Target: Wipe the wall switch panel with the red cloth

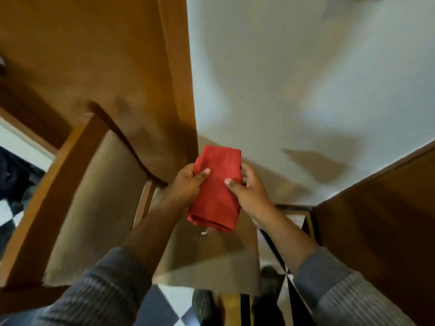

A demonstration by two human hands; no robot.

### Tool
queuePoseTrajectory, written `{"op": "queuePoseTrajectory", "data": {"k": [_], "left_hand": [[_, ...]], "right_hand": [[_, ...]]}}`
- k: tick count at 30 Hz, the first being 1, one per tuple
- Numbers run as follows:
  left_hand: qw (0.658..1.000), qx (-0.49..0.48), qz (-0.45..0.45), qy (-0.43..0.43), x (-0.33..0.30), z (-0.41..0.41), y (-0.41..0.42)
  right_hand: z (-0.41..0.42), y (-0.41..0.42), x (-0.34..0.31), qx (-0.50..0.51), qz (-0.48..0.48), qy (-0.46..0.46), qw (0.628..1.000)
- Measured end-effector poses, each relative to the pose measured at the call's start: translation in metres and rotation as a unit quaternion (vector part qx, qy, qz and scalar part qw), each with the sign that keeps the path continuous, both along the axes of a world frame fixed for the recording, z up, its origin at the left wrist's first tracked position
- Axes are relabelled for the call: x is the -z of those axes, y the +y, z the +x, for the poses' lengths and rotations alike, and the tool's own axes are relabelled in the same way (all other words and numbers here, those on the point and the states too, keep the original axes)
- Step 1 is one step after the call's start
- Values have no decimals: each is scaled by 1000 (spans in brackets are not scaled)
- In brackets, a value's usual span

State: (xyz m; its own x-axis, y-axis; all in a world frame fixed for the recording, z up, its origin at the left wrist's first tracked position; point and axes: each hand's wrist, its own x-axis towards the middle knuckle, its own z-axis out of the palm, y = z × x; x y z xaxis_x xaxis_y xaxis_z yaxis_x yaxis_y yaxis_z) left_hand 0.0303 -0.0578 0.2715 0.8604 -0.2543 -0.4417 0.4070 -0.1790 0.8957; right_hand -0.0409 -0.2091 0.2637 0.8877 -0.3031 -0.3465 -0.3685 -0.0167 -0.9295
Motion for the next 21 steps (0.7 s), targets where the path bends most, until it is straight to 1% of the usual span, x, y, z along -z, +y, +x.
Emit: {"op": "queuePoseTrajectory", "data": {"k": [2, 4, 6, 10, 13, 14, 17, 18, 21], "left_hand": [[999, -10, 28, 11, 39, -6, 5], [998, -16, 53, 32, 79, -15, 8], [994, -26, 73, 73, 123, -23, 12], [988, -28, 111, 99, 192, -26, 22], [980, -3, 157, 123, 245, -26, 31], [976, 12, 175, 129, 262, -28, 35], [961, 78, 234, 125, 293, -37, 45], [954, 98, 260, 114, 297, -41, 47], [942, 137, 289, 101, 297, -45, 47]], "right_hand": [[-9, 9, 44, -78, 10, 48, 996], [-20, 18, 86, -123, 21, 98, 987], [-25, 25, 130, -133, 28, 134, 982], [-26, 27, 191, -123, 25, 151, 981], [-28, 31, 241, -146, 42, 175, 973], [-30, 33, 258, -160, 35, 184, 969], [-31, 34, 288, -206, -54, 219, 952], [-31, 35, 293, -222, -89, 223, 945], [-37, 36, 299, -254, -175, 218, 926]]}}
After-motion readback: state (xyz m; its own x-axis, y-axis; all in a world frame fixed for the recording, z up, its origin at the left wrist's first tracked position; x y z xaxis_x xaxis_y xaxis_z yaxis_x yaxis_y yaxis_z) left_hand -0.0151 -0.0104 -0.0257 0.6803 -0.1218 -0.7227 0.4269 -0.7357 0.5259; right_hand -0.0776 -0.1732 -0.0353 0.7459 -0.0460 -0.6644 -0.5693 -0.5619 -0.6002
